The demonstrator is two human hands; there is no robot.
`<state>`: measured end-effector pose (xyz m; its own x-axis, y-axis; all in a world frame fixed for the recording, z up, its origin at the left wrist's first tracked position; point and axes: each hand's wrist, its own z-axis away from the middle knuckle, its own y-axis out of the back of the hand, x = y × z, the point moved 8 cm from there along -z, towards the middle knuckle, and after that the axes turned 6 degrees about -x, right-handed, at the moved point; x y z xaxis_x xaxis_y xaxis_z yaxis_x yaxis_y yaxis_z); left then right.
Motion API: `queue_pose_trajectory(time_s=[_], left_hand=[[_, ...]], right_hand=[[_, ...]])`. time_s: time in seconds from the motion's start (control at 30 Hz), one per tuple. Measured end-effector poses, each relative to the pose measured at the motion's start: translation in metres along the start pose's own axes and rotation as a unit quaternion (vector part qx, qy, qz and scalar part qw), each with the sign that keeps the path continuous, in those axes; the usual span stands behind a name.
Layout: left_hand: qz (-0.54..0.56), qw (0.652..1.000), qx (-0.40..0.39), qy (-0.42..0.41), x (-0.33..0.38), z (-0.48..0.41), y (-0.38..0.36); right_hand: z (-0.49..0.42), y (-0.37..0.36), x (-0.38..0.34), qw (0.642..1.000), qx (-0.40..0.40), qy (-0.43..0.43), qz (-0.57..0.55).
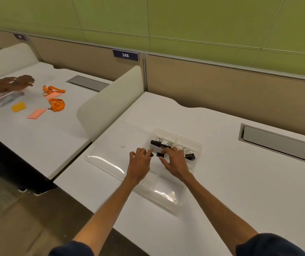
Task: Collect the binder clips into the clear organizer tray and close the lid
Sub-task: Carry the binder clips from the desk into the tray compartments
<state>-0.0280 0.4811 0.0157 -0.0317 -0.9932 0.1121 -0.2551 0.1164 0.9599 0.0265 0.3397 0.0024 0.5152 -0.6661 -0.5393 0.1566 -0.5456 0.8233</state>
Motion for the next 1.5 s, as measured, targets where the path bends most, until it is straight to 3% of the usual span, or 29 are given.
queue_pose_trajectory(time_s=[0.63,1.07,1.5], left_hand=[[0.034,0.997,0.000,0.072,-0.021,0.007,-0.011],[0.030,0.999,0.013,0.039,0.007,-0.004,-0.014],[0.092,0.992,-0.016,-0.085,0.134,-0.033,-0.015]], right_hand=[[-0.011,-0.036,-0.010,0.994,-0.098,0.003,0.050],[0.009,0.008,0.010,0.997,0.007,-0.016,0.071],[0.075,0.078,0.084,0.989,0.074,-0.100,0.083]])
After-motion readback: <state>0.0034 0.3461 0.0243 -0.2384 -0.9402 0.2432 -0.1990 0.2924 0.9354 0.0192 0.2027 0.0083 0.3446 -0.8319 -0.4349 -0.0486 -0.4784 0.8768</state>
